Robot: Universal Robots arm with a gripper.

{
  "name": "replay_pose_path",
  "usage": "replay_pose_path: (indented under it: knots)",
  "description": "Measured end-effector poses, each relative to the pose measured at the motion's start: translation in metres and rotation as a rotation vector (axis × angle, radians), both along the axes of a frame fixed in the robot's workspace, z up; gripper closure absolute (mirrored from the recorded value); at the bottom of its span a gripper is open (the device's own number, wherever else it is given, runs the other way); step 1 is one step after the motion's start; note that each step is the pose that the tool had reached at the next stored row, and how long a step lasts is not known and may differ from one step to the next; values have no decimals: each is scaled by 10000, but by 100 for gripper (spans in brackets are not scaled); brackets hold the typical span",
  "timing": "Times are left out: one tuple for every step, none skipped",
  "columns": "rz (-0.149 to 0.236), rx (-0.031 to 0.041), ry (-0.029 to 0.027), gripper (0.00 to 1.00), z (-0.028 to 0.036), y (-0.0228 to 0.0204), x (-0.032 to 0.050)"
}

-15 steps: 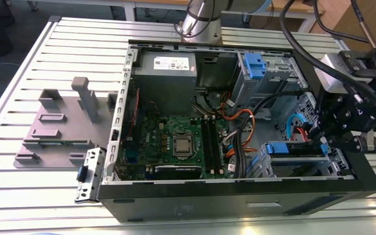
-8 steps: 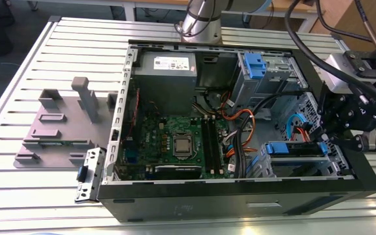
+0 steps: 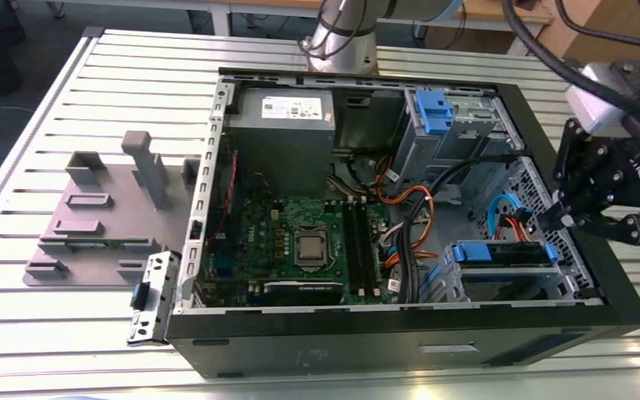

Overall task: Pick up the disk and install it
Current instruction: 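Insert the first disk wire, then insert the second disk wire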

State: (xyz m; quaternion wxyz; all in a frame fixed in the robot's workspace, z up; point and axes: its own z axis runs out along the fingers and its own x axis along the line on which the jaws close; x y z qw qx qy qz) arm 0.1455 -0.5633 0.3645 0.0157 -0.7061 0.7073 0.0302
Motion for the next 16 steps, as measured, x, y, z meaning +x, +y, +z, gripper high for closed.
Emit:
replay_pose_path:
  knots:
    - [0, 3, 0, 89, 48, 0, 0]
    - [0, 5, 0, 89, 85, 0, 0]
    - [0, 6, 0, 89, 103, 0, 0]
    - [0, 12, 0, 89, 106, 0, 0]
    - [1, 16, 1, 89, 105, 0, 0]
    - [1, 18, 1, 89, 105, 0, 0]
    - [1, 23, 1, 89, 107, 0, 0]
    - [1, 31, 0, 89, 106, 0, 0]
    - [1, 32, 0, 89, 106, 0, 0]
    - [0, 36, 0, 89, 106, 0, 0]
    - [0, 38, 0, 89, 106, 0, 0]
    - [1, 40, 0, 89, 106, 0, 0]
    - [1, 43, 0, 89, 106, 0, 0]
    - [1, 46, 0, 89, 106, 0, 0]
    - [0, 47, 0, 89, 106, 0, 0]
    - [1, 50, 1, 89, 106, 0, 0]
